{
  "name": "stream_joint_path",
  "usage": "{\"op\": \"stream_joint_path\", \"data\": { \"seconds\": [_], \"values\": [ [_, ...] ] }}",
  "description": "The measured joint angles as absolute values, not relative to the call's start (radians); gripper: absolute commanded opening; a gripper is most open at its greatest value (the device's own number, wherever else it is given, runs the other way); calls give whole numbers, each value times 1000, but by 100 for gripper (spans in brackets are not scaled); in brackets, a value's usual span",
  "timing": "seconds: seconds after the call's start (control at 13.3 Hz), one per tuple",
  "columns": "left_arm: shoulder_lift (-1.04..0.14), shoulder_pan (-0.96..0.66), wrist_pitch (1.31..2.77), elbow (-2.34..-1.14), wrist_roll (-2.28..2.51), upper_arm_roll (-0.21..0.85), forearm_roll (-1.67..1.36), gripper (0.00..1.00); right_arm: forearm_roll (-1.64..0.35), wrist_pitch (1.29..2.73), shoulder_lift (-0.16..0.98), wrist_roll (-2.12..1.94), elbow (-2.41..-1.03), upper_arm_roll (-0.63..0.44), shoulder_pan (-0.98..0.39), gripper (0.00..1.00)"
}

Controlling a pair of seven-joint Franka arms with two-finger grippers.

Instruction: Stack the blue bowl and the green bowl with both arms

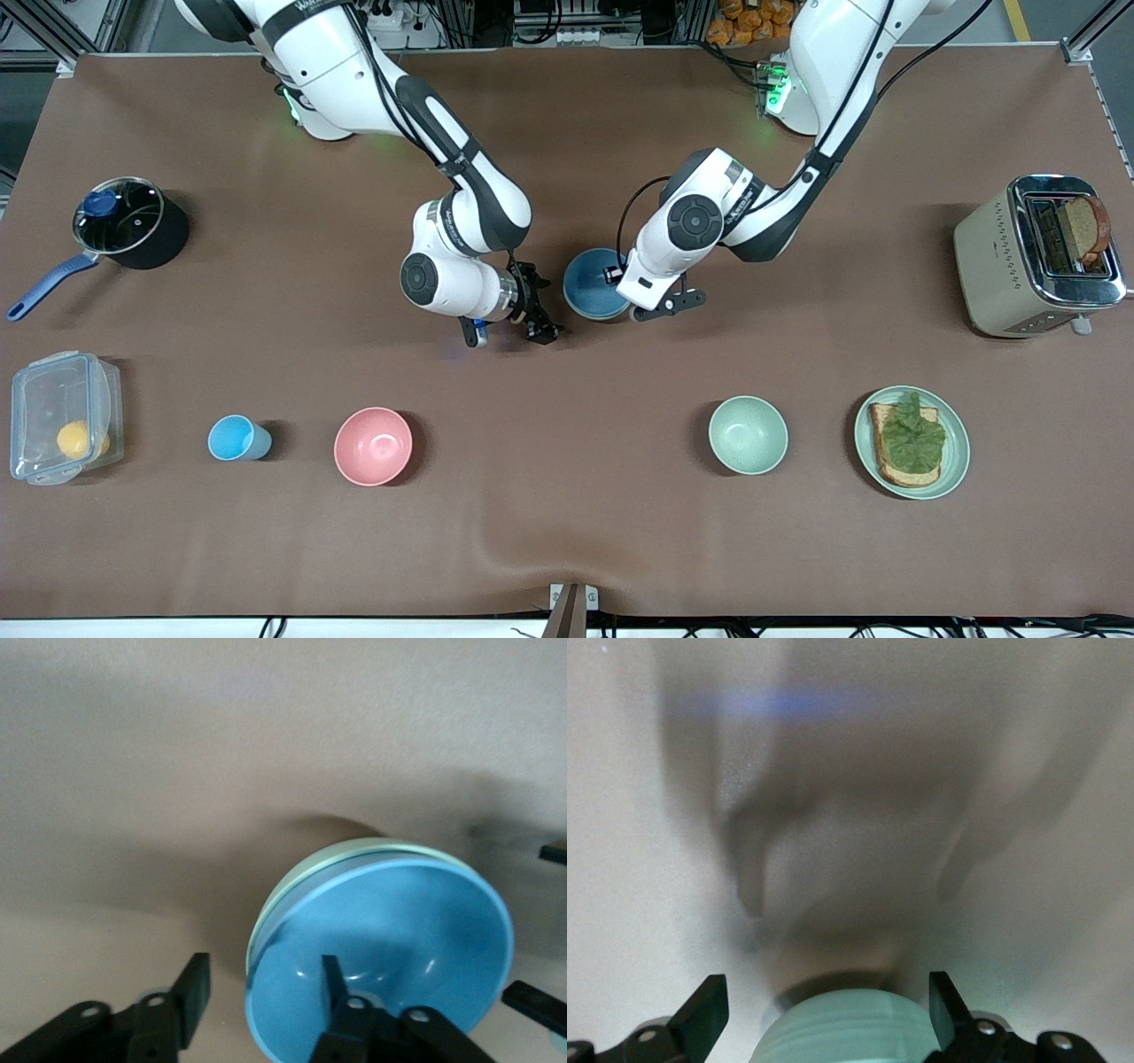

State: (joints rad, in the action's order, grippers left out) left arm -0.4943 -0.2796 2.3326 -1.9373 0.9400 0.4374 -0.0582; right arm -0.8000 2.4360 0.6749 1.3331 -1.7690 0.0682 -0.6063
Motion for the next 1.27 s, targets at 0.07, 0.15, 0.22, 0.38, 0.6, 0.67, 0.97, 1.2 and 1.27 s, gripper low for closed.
{"op": "stream_joint_path", "data": {
  "seconds": [0.07,0.15,0.22,0.38,0.6,0.67,0.97,1.2,1.27],
  "values": [
    [-480,-278,2333,-1929,955,437,-58,100,-800,2436,675,1330,-1769,68,-606,100],
    [-452,-275,2329,-1921,970,437,-58,100,-800,2435,675,1326,-1769,67,-606,100],
    [-409,-265,2310,-1914,974,436,-58,100,-800,2426,675,1319,-1767,65,-603,100],
    [-300,-215,2223,-1898,964,434,-33,100,-799,2360,668,1287,-1761,55,-584,100],
    [-163,-129,2042,-1850,931,431,1,100,-758,2250,636,1219,-1755,12,-534,100],
    [-130,-101,2003,-1833,928,430,4,100,-715,2221,624,1211,-1753,-10,-525,100],
    [-60,14,1895,-1744,893,426,5,100,-582,2046,549,1142,-1746,-126,-513,100],
    [-58,77,1862,-1685,776,425,6,100,-563,1921,487,963,-1745,-193,-443,100],
    [-58,98,1851,-1669,716,421,6,100,-543,1887,472,913,-1745,-216,-422,100]
  ]
}}
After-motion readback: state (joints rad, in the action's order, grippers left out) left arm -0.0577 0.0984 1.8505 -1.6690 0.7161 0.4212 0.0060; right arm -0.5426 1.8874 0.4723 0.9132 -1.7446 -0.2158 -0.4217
